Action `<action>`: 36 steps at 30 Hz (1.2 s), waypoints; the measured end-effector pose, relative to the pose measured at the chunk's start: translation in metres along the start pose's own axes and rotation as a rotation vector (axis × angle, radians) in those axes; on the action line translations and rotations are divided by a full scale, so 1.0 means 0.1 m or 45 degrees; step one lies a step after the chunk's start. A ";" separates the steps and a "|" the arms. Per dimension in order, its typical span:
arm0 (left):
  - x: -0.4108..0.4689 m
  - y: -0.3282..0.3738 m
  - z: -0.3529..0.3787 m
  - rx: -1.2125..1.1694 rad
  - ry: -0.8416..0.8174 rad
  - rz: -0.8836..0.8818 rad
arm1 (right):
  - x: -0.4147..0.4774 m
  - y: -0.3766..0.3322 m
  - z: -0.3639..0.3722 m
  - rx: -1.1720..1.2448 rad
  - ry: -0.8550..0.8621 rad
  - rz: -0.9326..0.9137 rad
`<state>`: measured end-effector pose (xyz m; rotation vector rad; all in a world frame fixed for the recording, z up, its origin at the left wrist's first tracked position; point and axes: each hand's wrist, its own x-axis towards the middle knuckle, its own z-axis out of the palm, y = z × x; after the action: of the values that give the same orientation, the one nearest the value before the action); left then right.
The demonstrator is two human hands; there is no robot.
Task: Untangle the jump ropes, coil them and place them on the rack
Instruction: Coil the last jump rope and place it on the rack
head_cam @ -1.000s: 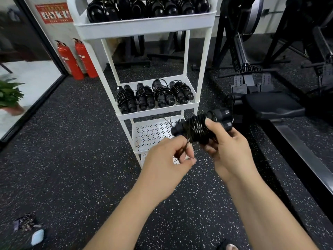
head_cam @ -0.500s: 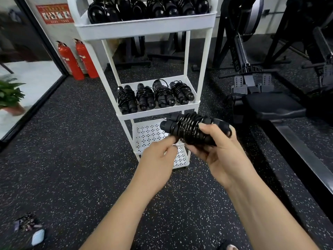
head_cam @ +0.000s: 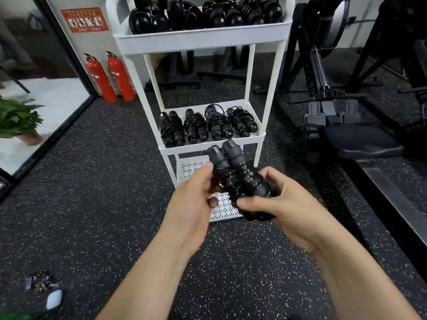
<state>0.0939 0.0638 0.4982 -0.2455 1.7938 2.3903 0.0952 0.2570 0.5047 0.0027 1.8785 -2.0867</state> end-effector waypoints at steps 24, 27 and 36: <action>0.01 0.13 -0.04 -0.016 0.087 0.071 | -0.08 -0.03 0.14 -0.111 -0.030 -0.125; 0.11 0.10 -0.21 -0.168 -0.007 -0.275 | -0.11 -0.07 0.11 -0.312 -0.075 -0.076; 0.15 0.04 -0.24 0.146 -0.045 -0.342 | -0.11 -0.09 0.08 -0.430 -0.226 0.082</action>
<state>0.0795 0.0396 0.4918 -0.4008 1.7503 2.0891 0.1050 0.2524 0.5166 -0.1925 2.0630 -1.6470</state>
